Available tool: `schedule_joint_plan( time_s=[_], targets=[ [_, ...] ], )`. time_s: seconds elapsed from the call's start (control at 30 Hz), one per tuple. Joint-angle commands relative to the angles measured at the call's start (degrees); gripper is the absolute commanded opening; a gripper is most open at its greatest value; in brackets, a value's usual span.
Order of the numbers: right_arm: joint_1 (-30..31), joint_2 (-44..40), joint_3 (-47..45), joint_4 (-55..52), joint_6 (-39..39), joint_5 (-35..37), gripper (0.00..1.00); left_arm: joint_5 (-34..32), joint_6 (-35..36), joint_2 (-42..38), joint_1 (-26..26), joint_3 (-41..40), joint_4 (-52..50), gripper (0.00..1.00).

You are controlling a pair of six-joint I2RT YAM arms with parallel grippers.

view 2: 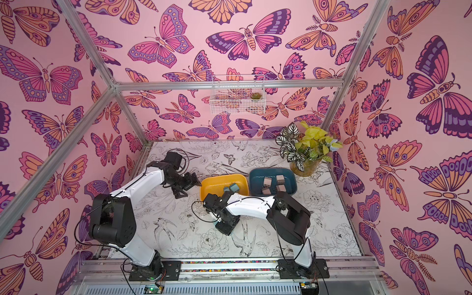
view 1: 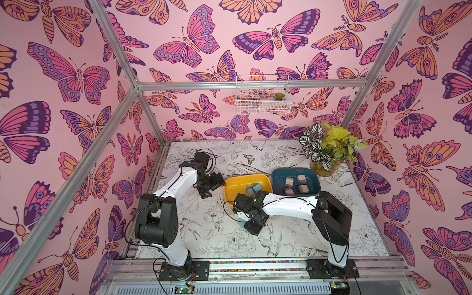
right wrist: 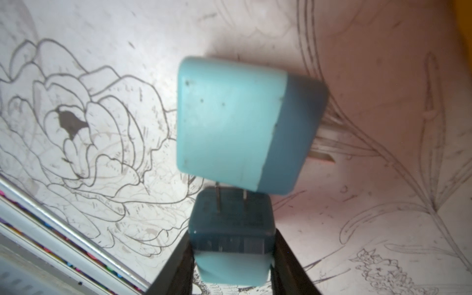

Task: Place the plugs by color into the storage box
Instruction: Pick up the plug from the center of the board.

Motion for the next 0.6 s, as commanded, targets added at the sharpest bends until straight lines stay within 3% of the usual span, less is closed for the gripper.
schedule_joint_plan(
  time_s=[0.0, 0.2, 0.57],
  targets=[
    [-0.21, -2.28, -2.23, -2.48, -0.16, -0.82, 0.39, 0.20, 0.10, 0.02, -0.15, 0.34, -0.47, 0.91],
    [-0.21, -4.85, -2.18, -5.16, -0.04, 0.34, 0.36, 0.53, -0.15, 1.10, -0.18, 1.14, -0.12, 0.91],
    [-1.59, -10.33, 6.58, -14.97, 0.71, 2.48, 0.36, 0.25, -0.28, 1.82, -0.20, 2.88, 0.23, 0.91]
  ],
)
